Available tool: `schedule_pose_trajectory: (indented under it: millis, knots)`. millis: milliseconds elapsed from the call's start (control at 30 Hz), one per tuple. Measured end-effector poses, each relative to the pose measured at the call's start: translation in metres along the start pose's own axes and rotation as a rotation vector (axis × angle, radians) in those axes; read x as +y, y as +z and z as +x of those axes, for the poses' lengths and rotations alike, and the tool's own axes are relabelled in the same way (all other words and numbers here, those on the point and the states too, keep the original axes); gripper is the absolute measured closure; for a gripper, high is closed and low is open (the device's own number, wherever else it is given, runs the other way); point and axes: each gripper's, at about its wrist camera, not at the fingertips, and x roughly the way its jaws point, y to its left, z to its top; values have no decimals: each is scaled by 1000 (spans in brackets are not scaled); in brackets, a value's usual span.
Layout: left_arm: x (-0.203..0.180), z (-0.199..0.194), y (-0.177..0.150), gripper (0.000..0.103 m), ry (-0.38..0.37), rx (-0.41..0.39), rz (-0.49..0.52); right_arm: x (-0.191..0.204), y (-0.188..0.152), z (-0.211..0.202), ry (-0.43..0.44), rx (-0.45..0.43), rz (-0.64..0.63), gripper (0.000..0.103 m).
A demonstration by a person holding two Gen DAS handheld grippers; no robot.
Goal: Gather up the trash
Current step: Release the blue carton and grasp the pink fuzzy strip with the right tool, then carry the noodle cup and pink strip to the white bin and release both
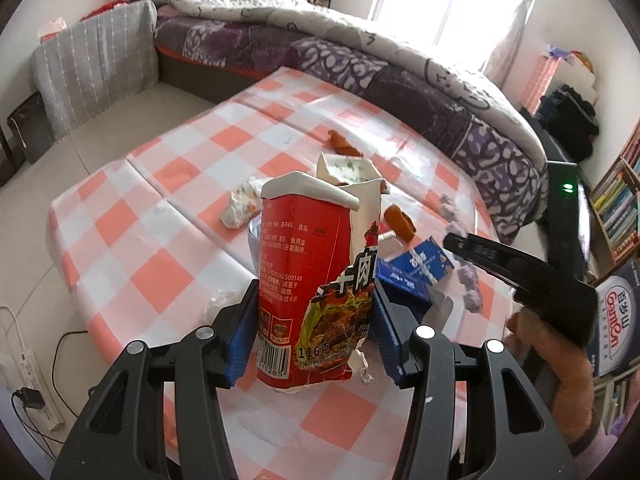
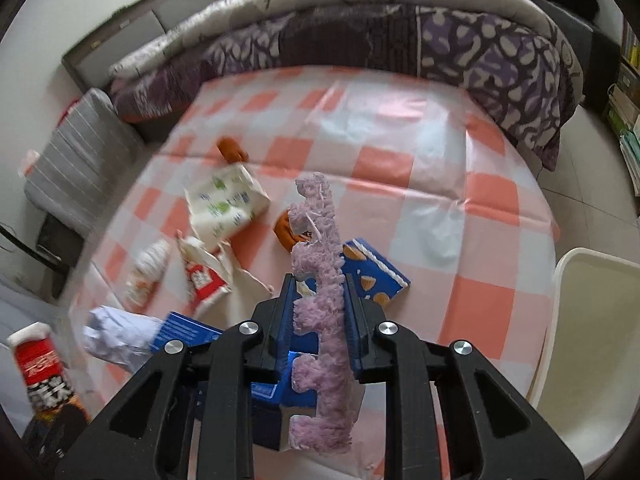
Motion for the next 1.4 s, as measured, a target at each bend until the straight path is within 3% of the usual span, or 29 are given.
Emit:
schedule_pose_trajectory:
  millis: [333,567,1167,1267,1400]
  knots:
    - [-22,-10,4,51,61,-102,48,-8,0,-51,22,-117,-32,81]
    - [-41,-9,7,51,45,-124,41,-26,-5,-76,6,-160,-29,81]
    - [-132,11,-12,51,-49,-87,190,-150,-18,-105,-124,-83,191,80]
    - [-150,13,-19,51,-89,-61,221,-171,-18,-108,-125,-57,244,78]
    - [-180,13,-32,51,-149,-32,286,-197,-16,-118,-129,-63,329,57]
